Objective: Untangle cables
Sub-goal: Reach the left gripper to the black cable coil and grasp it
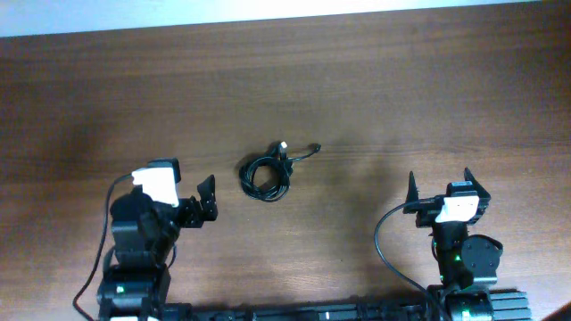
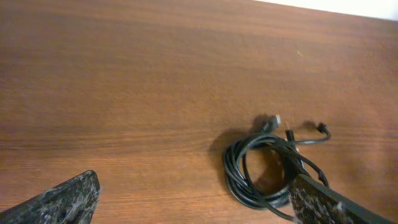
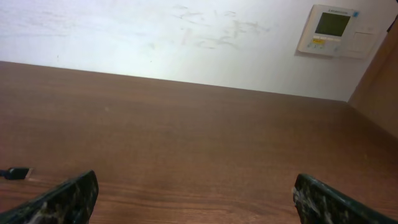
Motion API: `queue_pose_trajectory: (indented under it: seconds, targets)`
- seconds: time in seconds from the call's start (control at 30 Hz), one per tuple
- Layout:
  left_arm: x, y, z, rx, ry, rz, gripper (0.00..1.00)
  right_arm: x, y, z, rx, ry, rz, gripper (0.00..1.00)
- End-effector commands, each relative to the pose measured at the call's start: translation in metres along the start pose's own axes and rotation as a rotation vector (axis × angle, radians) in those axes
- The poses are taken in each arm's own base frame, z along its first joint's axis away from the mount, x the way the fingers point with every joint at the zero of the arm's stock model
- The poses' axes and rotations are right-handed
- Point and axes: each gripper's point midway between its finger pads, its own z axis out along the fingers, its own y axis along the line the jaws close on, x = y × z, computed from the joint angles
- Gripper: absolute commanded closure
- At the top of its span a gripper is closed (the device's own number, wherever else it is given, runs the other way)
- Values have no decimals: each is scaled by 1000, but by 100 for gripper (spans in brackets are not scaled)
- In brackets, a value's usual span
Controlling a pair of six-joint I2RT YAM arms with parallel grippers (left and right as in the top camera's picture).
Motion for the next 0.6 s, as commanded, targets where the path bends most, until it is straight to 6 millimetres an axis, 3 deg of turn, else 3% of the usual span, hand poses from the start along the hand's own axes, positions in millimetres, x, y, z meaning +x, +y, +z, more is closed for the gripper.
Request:
queue_pose_trajectory:
  seconds: [0.0,0.13,0.2,0.4,0.47,0.57]
  targets:
    - [-6,-26,0,151,19,-9,1,3,-2,0,14,5,5,1]
    - [0,-61,-8,364,53,-13,1,3,-2,0,14,5,5,1]
    - [-3,-68,-11,410,44,-7,1,3,-2,0,14,5,5,1]
    - [-26,-59,-7,341,19,-179,0,3,-2,0,14,5,5,1]
    - [-36,-46,-1,249,38,-237,6,3,-2,0,14,5,5,1]
    - [-28,-47,11,224,135,-287,16,3,-2,0,14,5,5,1]
